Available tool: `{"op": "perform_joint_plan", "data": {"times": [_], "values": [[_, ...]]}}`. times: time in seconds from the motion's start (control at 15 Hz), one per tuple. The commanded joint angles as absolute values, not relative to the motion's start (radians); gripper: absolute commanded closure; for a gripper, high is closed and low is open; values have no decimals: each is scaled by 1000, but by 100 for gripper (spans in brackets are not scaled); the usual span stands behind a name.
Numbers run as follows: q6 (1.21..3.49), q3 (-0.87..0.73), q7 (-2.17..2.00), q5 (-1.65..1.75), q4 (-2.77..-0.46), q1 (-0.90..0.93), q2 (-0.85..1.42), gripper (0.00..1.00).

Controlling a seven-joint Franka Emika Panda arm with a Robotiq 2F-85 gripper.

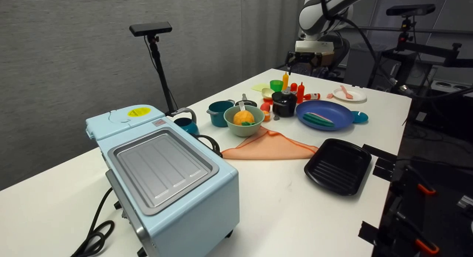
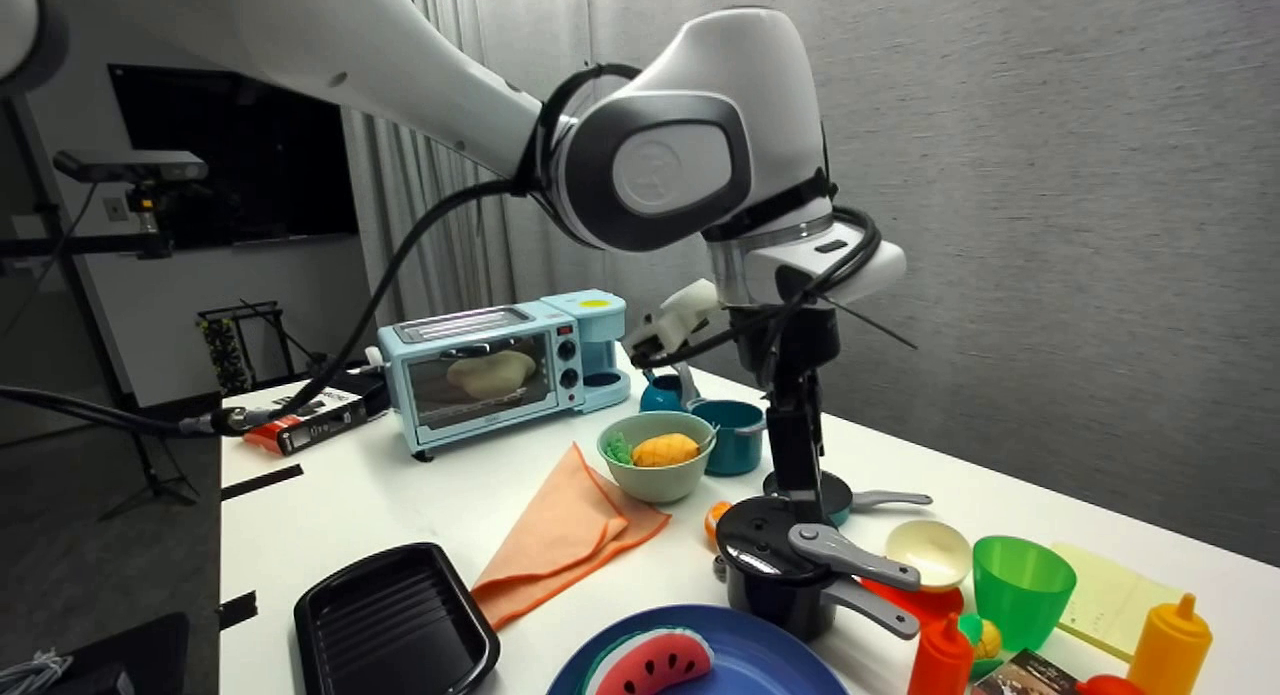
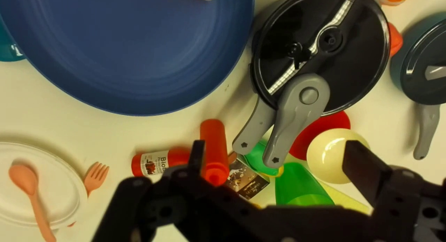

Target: Unfold the towel on the table

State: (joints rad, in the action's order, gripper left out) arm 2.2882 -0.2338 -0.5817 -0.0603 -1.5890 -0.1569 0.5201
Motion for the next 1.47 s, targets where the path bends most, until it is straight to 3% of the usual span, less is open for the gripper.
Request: {"op": "perform_joint_plan", "data": {"times": [0.0, 0.6, 1.4], "values": [[2245, -229, -606, -107, -1418, -184, 648, 0], [2165, -134, -403, -155, -1243, -196, 718, 0], [1914, 34, 18, -237, -1314, -183, 686, 0]]}}
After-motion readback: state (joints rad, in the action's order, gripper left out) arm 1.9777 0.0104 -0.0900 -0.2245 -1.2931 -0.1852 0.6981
